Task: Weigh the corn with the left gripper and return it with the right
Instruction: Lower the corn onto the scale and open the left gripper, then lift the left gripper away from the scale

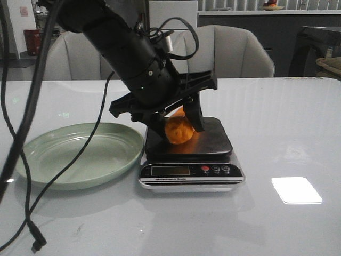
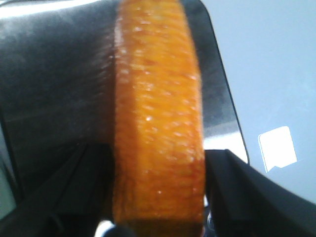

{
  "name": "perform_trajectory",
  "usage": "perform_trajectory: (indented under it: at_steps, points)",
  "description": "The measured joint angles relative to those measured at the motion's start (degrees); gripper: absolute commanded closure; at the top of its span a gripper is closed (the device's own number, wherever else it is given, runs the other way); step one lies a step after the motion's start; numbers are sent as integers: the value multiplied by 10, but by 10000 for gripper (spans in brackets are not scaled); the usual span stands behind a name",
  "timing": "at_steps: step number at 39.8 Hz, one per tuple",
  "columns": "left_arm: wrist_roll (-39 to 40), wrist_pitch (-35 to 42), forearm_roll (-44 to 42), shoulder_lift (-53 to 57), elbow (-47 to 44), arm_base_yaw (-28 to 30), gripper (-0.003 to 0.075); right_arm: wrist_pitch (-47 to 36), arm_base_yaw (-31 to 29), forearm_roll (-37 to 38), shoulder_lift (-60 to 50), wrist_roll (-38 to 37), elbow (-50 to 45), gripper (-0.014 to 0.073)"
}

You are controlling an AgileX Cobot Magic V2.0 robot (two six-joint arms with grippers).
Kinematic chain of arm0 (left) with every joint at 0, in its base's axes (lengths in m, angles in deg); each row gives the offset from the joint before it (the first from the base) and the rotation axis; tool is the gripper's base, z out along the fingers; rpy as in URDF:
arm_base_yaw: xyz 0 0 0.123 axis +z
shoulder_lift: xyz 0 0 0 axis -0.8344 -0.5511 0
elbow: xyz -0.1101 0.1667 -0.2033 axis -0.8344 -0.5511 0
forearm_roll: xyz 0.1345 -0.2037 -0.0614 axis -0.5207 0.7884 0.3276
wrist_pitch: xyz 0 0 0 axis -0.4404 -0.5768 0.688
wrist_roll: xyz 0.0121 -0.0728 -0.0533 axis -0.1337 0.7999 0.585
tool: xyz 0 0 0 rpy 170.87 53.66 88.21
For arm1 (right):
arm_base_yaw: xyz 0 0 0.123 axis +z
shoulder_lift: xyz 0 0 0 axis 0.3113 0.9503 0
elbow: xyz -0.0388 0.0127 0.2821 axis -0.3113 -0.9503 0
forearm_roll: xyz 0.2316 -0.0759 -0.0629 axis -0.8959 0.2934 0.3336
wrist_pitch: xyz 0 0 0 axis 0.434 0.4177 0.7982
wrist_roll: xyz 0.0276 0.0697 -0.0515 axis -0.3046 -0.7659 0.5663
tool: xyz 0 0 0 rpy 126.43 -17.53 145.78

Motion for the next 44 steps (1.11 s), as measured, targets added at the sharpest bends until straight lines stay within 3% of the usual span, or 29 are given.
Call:
perform_trajectory:
  at_steps: [8,20,44]
  points:
    - [0,-1,4,0,4,0,172,0,0,0,0,0,0,435]
    - [0,-38,-77,78,-15,0,227,0,0,0,0,0,0,435]
    - [-7,-20,-170,453,-304,0,241,0,0,0,0,0,0,435]
